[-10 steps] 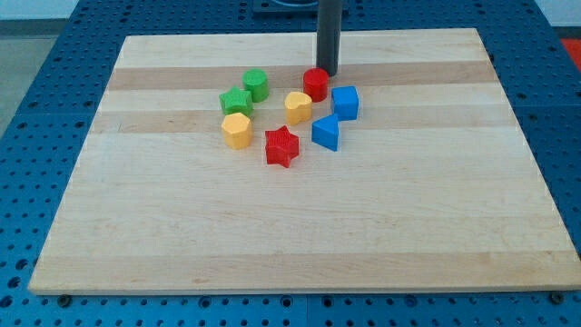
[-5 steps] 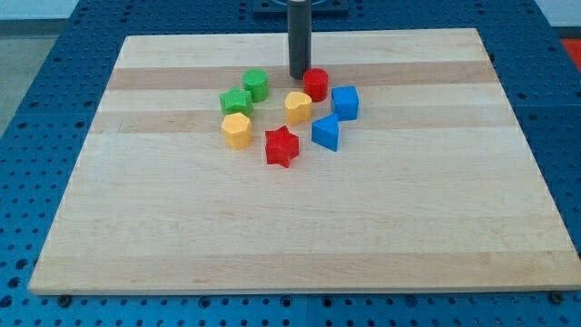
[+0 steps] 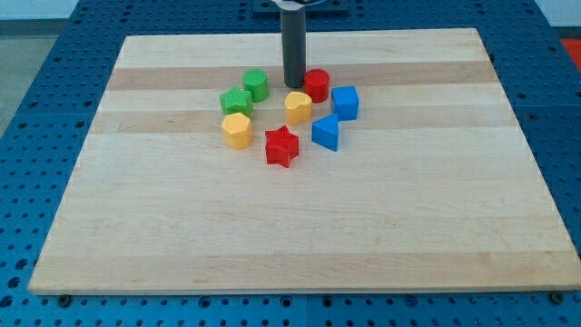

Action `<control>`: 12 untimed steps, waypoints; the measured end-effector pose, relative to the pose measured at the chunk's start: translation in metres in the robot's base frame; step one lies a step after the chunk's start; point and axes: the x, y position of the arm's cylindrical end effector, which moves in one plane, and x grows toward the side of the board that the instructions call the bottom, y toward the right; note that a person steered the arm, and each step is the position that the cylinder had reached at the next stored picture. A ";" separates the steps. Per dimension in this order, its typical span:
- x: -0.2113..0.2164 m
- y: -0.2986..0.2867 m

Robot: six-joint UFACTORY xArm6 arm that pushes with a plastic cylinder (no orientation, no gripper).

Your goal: Place red star right diagonally towards blue triangle

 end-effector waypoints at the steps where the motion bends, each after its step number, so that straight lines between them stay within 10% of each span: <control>1: 0.000 0.014; 12: 0.124 -0.028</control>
